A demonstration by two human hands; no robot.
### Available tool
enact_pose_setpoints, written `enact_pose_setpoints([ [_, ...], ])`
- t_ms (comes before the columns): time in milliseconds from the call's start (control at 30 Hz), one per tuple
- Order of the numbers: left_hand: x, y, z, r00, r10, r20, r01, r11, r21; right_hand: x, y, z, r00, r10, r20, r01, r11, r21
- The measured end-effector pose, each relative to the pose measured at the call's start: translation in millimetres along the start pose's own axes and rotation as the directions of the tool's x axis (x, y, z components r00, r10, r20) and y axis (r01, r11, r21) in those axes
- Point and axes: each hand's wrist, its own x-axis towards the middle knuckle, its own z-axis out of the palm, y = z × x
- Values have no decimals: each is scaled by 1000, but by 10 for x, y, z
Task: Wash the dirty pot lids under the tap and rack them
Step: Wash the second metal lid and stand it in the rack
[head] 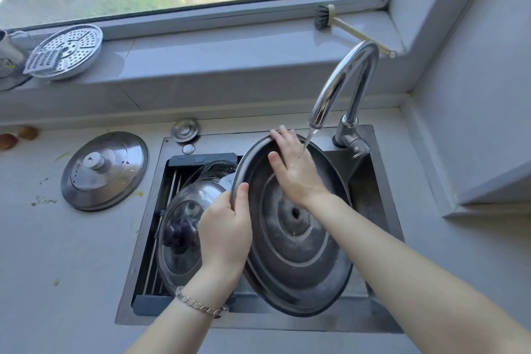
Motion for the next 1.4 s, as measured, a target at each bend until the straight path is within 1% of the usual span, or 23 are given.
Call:
enact_pose_setpoints([
  [33,-18,-10,3,1000,1,0,-1,1000,0,44,52,-18,995,102,-10,-102,995,8],
  [67,-31,-16,10,1000,5,1,-5,1000,6,59,63,-21,990,140,-5,-140,990,2],
  [100,-36,-30,20,1000,9,-1,-9,1000,16,41,18,-19,995,97,12,-97,995,-21],
  [200,-10,-51,26,999,28,-16,-28,1000,14,-48,-200,17,981,-175,81,178,983,-40],
  [233,3,-55,23,999,34,-21,-33,999,3,-42,-196,32,975,-208,80,211,976,-42],
  [267,6,-53,14,999,35,-27,-35,999,-10,-14,-146,46,978,-198,65,201,979,-40],
  [300,1,-54,1,999,30,-40,-31,999,-20,23,-57,53,991,-131,26,132,991,-15],
  [367,-28,-46,-40,996,20,-83,-23,999,-36,64,188,6,989,136,-52,-131,987,94],
  [400,-35,-41,-69,994,23,-109,-27,999,-42,44,339,-29,967,250,-48,-246,965,89],
  [433,-30,-36,-98,991,28,-134,-35,998,-46,-17,475,-59,941,336,-26,-335,942,26],
  [500,12,-29,-153,984,22,-179,-33,998,-57,-196,689,-92,898,439,16,-438,897,-62],
  [567,80,-28,-184,974,-31,-225,11,996,-90,-369,773,-85,884,467,30,-467,884,-25],
  [667,172,-51,-169,945,-168,-282,131,981,-146,-611,708,-17,913,398,87,-395,918,-44],
  [767,234,-87,-113,890,-306,-338,250,948,-199,-887,528,61,922,340,187,-333,941,-64],
  [867,276,-135,-79,857,-386,-343,328,920,-215,-1079,386,69,926,303,224,-278,951,-137],
  [933,264,-167,-40,851,-419,-317,369,906,-207,-1120,286,-6,952,211,224,-164,964,-209],
  [967,244,-172,-4,851,-431,-302,382,900,-208,-1116,197,-29,962,118,247,-59,971,-232],
  [1033,180,-157,97,853,-452,-262,401,888,-224,-1093,-60,0,944,-82,319,168,953,-251],
  [1100,125,-156,187,856,-467,-224,423,880,-218,-1087,-303,102,917,-232,324,324,907,-268],
  [1167,113,-183,218,855,-481,-193,441,871,-215,-1099,-401,149,896,-287,338,387,879,-280],
  [1267,106,-171,189,866,-468,-176,421,872,-251,-1114,-264,-19,844,-372,387,488,831,-266],
  [1333,90,-155,177,866,-478,-146,435,865,-250,-1114,-87,-198,817,-382,433,519,815,-259],
  [1400,84,-170,174,855,-510,-97,472,841,-265,-1111,91,-376,826,-362,433,509,809,-295],
])
